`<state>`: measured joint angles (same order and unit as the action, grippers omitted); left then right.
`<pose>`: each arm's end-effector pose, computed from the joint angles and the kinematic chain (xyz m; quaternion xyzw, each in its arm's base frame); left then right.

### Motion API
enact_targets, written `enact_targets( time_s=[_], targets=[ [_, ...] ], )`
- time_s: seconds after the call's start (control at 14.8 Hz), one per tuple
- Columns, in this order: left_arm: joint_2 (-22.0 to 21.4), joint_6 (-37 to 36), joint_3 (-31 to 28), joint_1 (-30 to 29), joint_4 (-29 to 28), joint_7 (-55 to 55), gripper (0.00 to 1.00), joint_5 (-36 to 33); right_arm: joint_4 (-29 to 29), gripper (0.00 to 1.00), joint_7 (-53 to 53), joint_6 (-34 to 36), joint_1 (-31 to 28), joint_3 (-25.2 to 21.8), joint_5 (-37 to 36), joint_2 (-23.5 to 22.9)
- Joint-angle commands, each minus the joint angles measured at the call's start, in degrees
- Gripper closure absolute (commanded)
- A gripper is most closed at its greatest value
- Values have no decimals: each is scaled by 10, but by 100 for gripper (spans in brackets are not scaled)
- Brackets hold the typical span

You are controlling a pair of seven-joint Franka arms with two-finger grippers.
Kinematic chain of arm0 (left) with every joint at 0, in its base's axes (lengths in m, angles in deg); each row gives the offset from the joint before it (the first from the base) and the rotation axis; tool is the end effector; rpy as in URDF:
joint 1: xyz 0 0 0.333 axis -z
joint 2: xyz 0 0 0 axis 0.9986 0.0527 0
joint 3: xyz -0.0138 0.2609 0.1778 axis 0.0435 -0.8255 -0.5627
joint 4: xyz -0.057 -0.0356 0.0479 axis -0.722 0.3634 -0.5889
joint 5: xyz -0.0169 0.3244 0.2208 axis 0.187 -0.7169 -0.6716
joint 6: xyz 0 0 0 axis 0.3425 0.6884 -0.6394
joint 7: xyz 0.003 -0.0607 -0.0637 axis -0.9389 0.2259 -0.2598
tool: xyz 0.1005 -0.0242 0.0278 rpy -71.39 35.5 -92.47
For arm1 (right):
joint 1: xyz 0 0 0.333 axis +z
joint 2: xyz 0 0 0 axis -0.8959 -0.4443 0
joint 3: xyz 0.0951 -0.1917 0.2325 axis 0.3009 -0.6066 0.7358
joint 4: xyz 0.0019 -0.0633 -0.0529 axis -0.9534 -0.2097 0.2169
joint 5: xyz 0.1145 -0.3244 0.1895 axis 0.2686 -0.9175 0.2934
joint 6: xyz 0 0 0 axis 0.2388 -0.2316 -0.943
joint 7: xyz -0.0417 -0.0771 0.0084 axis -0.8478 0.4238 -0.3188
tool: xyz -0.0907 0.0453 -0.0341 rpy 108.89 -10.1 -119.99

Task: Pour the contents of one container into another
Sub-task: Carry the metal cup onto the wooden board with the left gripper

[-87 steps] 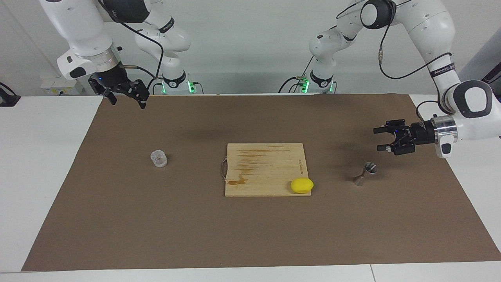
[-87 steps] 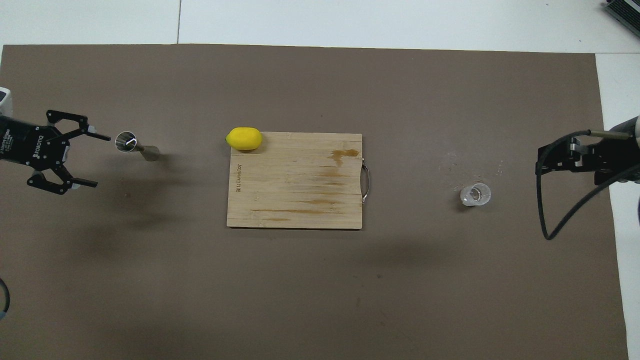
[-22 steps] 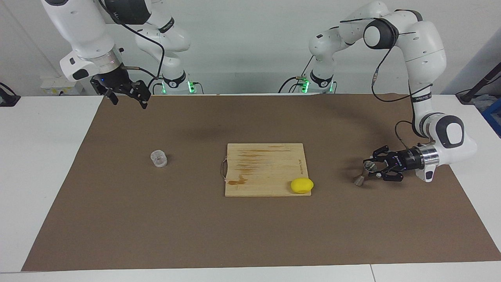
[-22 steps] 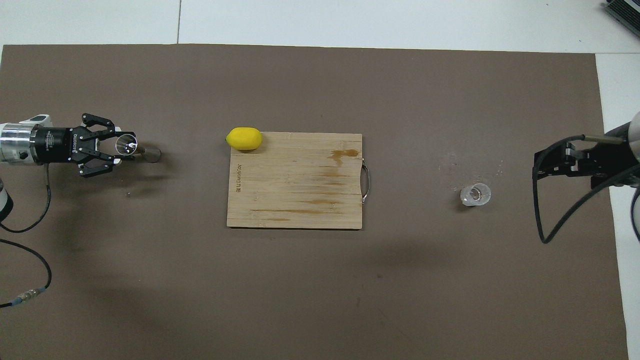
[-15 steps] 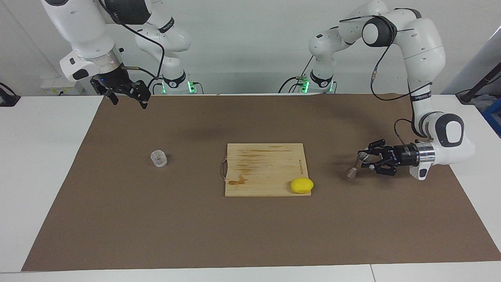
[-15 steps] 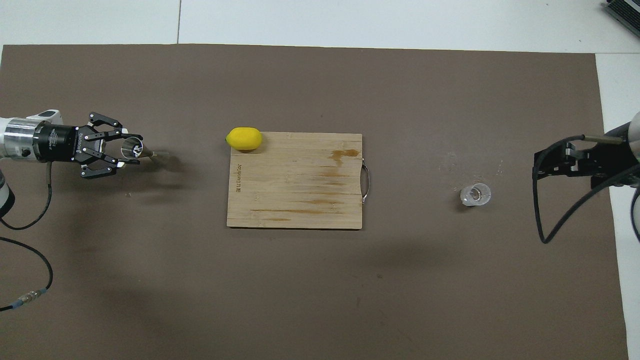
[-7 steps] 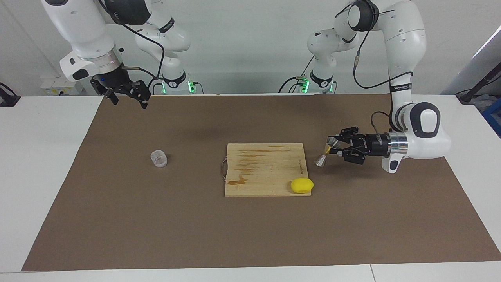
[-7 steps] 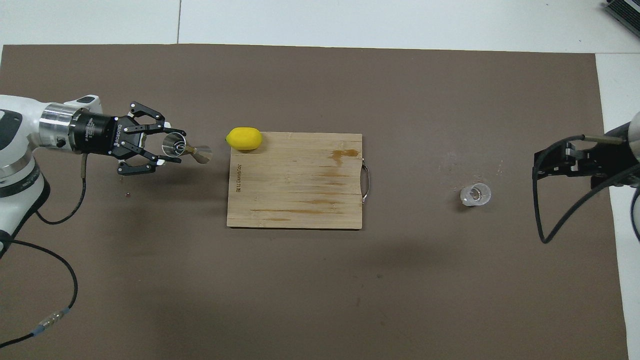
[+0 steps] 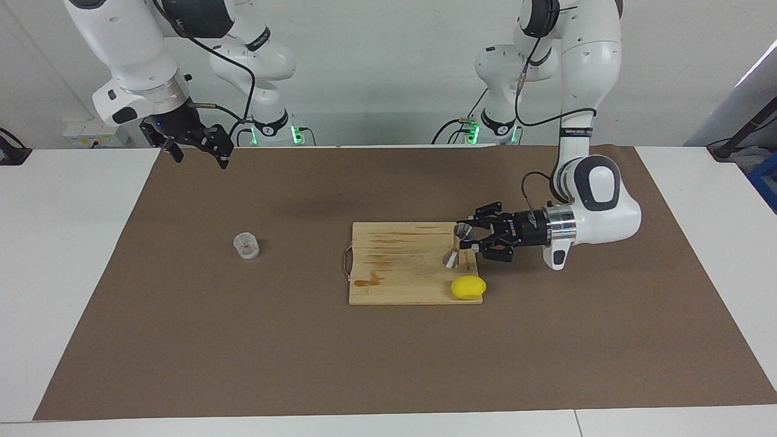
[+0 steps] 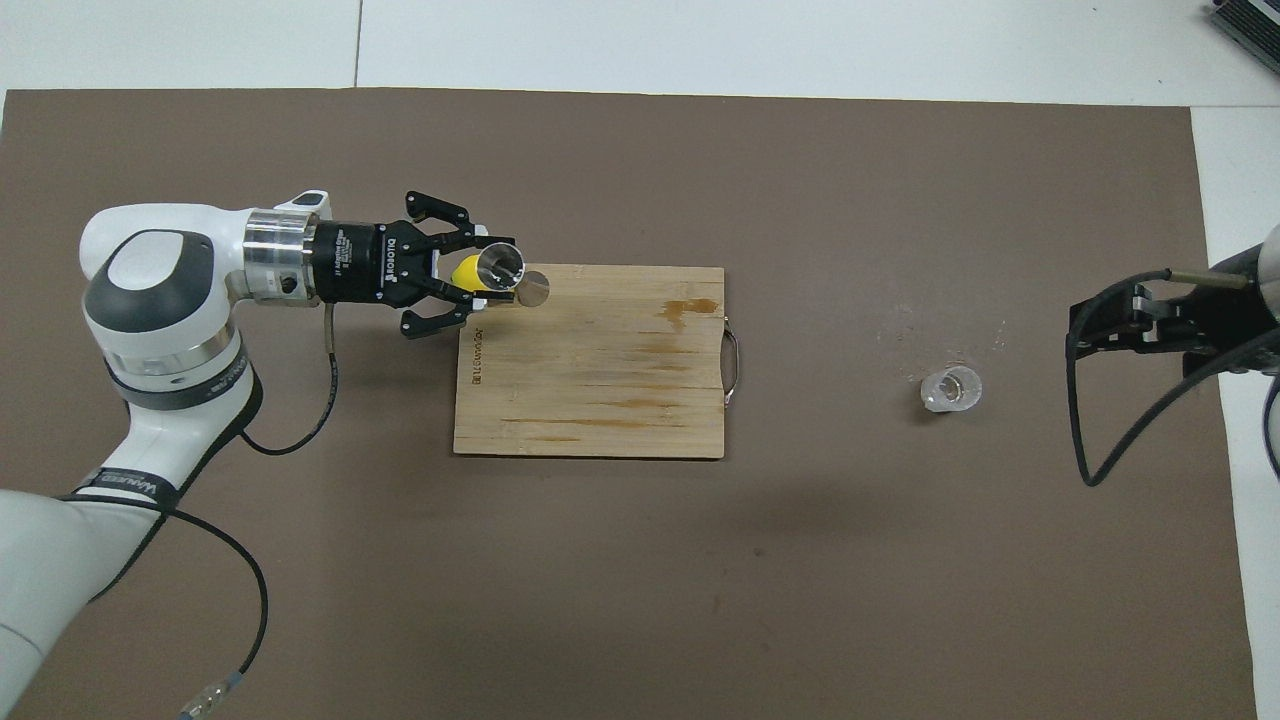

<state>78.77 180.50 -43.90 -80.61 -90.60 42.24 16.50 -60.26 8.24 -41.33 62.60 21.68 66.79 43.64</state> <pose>0.6215 -0.1753 0.3669 0.5615 0.5197 -0.4619 0.4487 0.5408 0.0177 0.6148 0.9944 -0.0973 -0.0388 0.0113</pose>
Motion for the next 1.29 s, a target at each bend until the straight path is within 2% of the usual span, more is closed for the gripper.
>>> enact_targets(
  time_s=[0.0, 0.2, 0.34, 0.54, 0.88, 1.22],
  targets=[
    [-19, 77, -9, 53, -31, 17, 100, 53, -16, 0, -14, 1, -7, 1, 10, 14],
    [-18, 158, -9, 103, -51, 20, 100, 126, -16, 0, -8, 7, -5, 1, 10, 14],
    [-17, 198, -9, 136, -60, 17, 100, 186, -15, 0, 16, 3, -6, 1, 11, 14],
    [-10, 246, -9, 174, -61, -19, 100, 241, -14, 0, 57, 7, -6, 1, 12, 13],
    [4, 262, -9, 189, -65, -87, 100, 255, -15, 0, 163, 7, -11, 1, 24, 13],
    [1, 267, -10, 206, -89, -99, 100, 265, -18, 0, 314, 2, -21, -2, 48, 7]
  ],
)
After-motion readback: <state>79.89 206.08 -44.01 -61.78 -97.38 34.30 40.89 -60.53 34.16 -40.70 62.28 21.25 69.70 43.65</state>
